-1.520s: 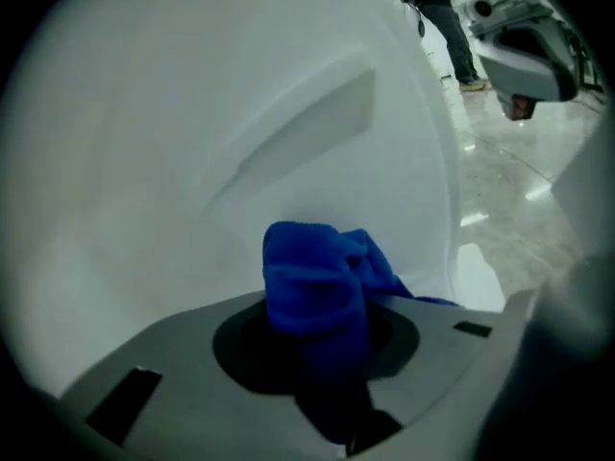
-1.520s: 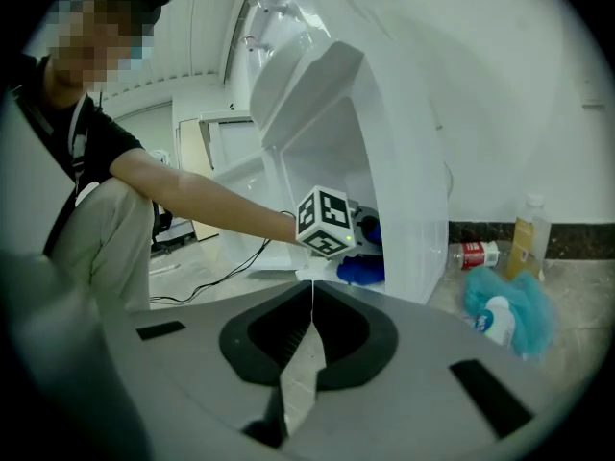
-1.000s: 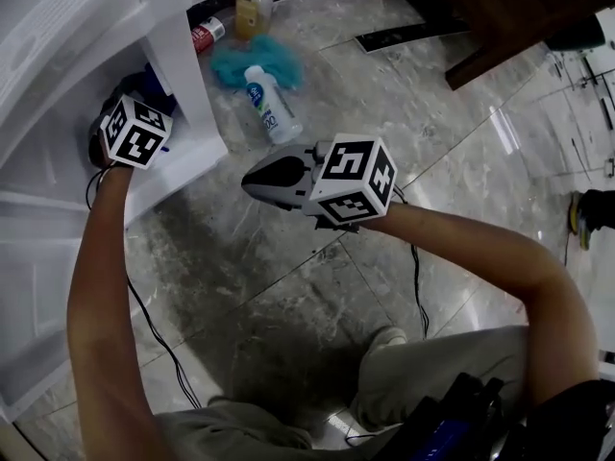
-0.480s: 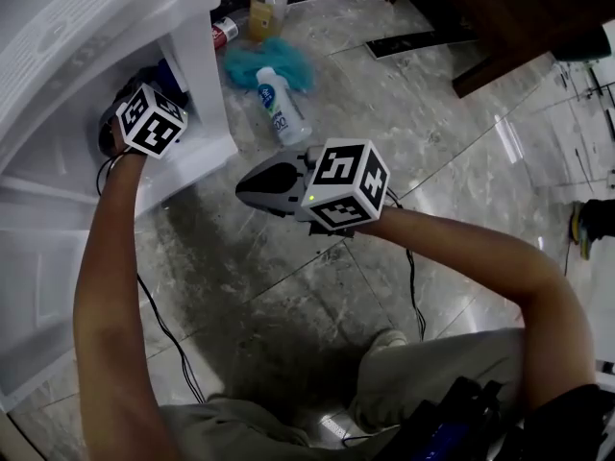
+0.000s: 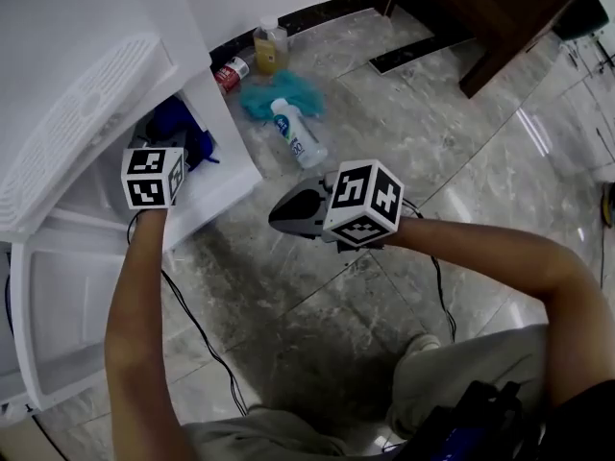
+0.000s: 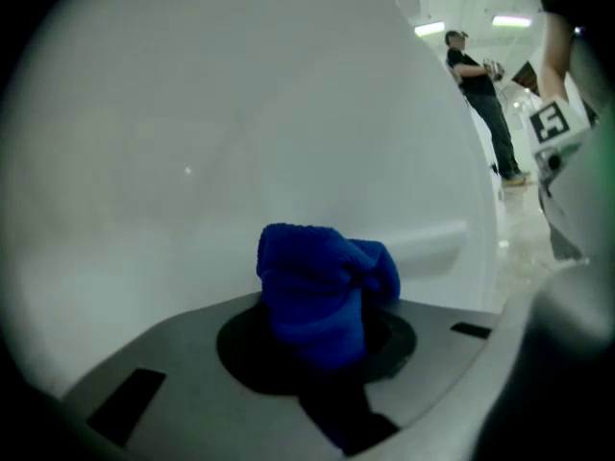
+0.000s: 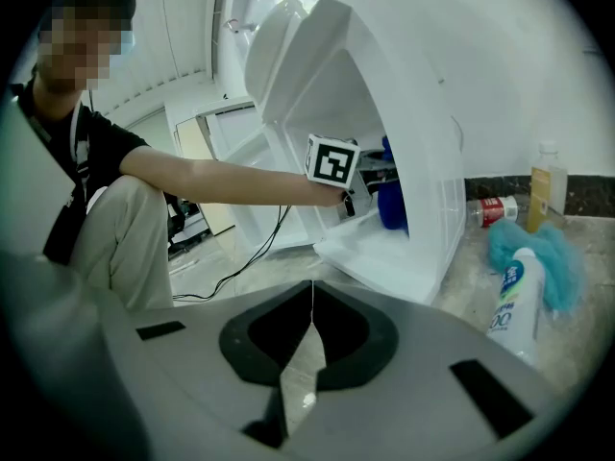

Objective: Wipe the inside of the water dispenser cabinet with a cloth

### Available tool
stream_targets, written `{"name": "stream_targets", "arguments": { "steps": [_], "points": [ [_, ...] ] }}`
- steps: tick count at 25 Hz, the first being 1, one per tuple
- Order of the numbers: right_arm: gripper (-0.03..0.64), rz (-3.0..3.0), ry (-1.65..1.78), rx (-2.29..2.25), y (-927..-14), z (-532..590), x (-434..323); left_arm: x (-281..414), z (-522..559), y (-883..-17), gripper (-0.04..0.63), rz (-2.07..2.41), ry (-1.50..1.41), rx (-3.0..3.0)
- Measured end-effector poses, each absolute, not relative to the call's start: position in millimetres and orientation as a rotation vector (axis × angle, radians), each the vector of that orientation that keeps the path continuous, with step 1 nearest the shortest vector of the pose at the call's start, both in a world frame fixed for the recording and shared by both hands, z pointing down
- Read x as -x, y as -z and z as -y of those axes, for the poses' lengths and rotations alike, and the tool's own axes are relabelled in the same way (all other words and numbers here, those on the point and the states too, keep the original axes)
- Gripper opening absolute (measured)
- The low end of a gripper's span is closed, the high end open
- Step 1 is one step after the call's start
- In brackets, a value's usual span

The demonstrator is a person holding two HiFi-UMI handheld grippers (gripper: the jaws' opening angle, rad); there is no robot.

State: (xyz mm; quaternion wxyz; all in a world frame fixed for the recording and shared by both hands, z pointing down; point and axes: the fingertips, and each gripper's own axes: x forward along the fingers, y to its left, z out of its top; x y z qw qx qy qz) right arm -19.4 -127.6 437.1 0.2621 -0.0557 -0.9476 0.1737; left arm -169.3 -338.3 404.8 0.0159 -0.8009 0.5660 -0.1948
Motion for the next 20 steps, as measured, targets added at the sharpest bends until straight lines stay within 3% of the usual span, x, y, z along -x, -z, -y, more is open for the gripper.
{"name": "stream_targets", "arguments": {
  "steps": [13,16,20],
  "points": [
    [0.000,2.515,-0.340,0.268,-433.2,97.3,23.5,176.6,325.6,-248.0,0.078,-1.943,-0.423,2.372],
    [0.000,2.497,-0.359,0.265,-439.3,95.3,14.0,184.5,335.6,-247.2,0.066,-2.014,-0.510,2.291],
    [0.000,2.481,-0.375,0.248,-445.7,98.4,1.8,201.9,354.9,-248.9,0.066,-2.111,-0.390,2.161]
  ]
}}
